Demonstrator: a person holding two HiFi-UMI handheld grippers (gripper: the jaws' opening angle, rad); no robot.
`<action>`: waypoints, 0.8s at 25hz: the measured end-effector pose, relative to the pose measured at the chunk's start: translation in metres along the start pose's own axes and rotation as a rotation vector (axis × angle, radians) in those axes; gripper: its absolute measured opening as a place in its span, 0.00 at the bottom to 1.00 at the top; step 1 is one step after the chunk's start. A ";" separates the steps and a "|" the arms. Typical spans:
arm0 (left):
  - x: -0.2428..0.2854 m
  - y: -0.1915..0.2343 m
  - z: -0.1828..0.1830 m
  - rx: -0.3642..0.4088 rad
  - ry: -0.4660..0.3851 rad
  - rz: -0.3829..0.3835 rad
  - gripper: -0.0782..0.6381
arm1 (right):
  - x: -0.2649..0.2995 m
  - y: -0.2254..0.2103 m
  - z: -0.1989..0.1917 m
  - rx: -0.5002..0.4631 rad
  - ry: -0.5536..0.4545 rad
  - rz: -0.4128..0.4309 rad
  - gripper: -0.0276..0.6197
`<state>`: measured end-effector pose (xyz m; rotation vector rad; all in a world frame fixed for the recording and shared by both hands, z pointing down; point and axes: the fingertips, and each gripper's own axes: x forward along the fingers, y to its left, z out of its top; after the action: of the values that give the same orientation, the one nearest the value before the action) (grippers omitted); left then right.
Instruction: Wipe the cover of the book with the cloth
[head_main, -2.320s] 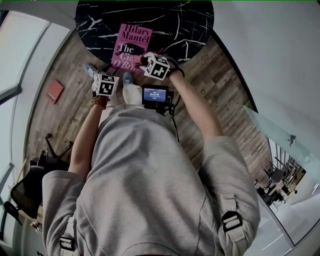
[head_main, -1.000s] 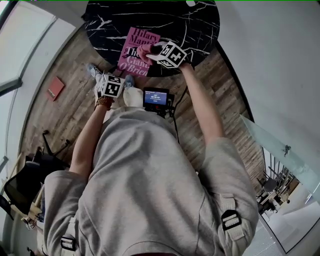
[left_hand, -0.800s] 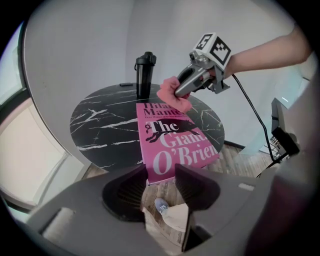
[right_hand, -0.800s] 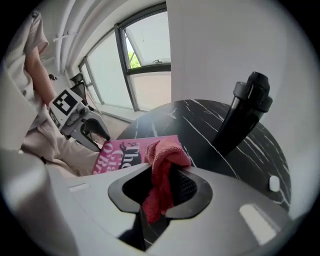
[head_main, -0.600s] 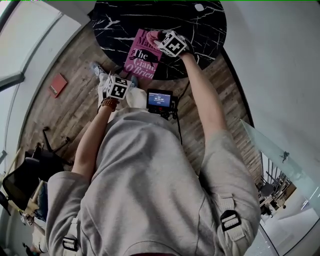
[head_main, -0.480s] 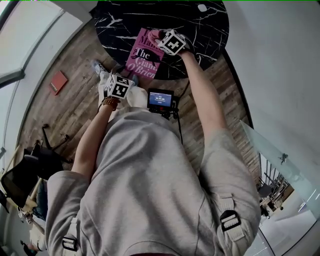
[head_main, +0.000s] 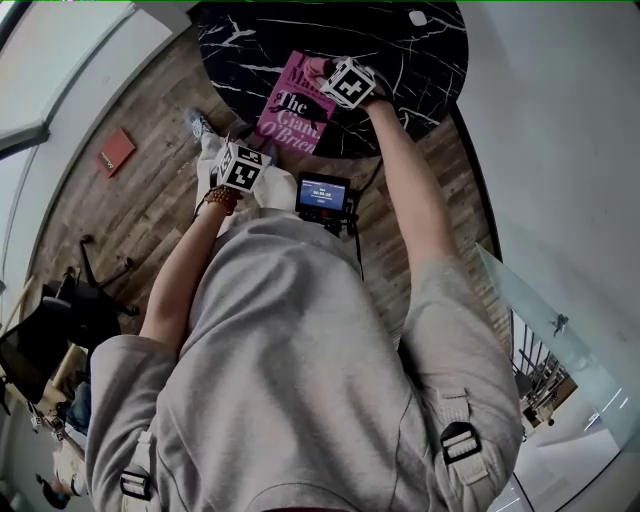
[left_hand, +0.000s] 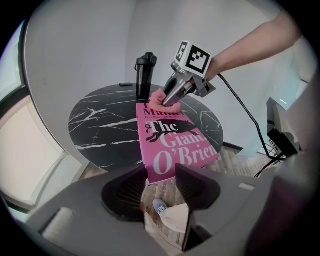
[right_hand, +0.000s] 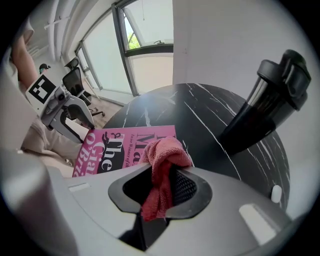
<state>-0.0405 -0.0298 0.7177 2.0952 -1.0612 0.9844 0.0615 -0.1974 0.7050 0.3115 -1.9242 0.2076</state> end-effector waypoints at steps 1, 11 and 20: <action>0.000 0.000 0.000 -0.001 0.003 -0.001 0.37 | 0.000 0.001 -0.001 -0.005 0.004 0.006 0.19; 0.005 0.005 -0.006 -0.131 0.022 -0.067 0.40 | -0.003 0.018 -0.002 -0.018 0.012 0.036 0.19; 0.000 0.000 0.002 -0.065 0.027 -0.036 0.36 | -0.003 0.033 -0.003 -0.010 0.000 0.058 0.19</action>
<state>-0.0403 -0.0312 0.7171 2.0358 -1.0249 0.9459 0.0547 -0.1651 0.7031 0.2495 -1.9354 0.2359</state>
